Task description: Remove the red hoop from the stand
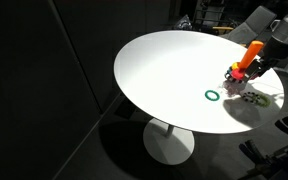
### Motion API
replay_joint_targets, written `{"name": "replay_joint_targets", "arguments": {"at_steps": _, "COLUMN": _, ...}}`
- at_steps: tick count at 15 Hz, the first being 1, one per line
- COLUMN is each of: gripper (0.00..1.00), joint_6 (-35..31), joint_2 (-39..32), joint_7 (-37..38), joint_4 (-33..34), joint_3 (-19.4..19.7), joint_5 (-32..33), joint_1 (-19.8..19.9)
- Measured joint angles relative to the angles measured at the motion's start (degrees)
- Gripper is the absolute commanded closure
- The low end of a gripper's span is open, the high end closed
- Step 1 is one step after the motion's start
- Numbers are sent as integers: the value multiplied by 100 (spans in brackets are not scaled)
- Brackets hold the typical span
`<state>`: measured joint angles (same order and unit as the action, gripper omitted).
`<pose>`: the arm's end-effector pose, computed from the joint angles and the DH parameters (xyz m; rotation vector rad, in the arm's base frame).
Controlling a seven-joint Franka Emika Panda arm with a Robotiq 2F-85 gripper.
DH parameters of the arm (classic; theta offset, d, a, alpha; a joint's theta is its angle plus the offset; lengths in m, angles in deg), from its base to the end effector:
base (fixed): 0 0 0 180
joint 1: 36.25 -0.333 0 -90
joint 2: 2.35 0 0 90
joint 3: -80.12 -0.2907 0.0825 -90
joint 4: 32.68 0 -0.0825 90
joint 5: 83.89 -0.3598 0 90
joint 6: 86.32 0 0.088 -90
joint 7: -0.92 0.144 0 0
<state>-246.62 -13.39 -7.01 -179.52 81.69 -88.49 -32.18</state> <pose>0.4400 -0.0469 0.1601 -3.1221 0.0538 -0.0702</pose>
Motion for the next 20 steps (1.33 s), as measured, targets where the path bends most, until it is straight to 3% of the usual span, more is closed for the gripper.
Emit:
{"name": "replay_joint_targets", "arguments": {"at_steps": 2, "gripper": 32, "joint_6": -59, "joint_2": -238, "joint_7": 70, "joint_4": 62, "joint_3": 28, "joint_5": 119, "joint_1": 0}}
{"name": "replay_joint_targets", "arguments": {"at_steps": 3, "gripper": 3, "joint_6": -59, "joint_2": -334, "joint_7": 113, "joint_4": 103, "joint_3": 45, "joint_5": 178, "joint_1": 0}}
{"name": "replay_joint_targets", "arguments": {"at_steps": 12, "gripper": 0, "joint_6": 158, "joint_2": -585, "joint_7": 208, "joint_4": 398, "joint_3": 185, "joint_5": 297, "joint_1": 0}}
{"name": "replay_joint_targets", "arguments": {"at_steps": 20, "gripper": 0, "joint_6": 1842, "joint_2": -523, "joint_7": 337, "joint_4": 933, "joint_3": 330, "joint_5": 671, "joint_1": -1}}
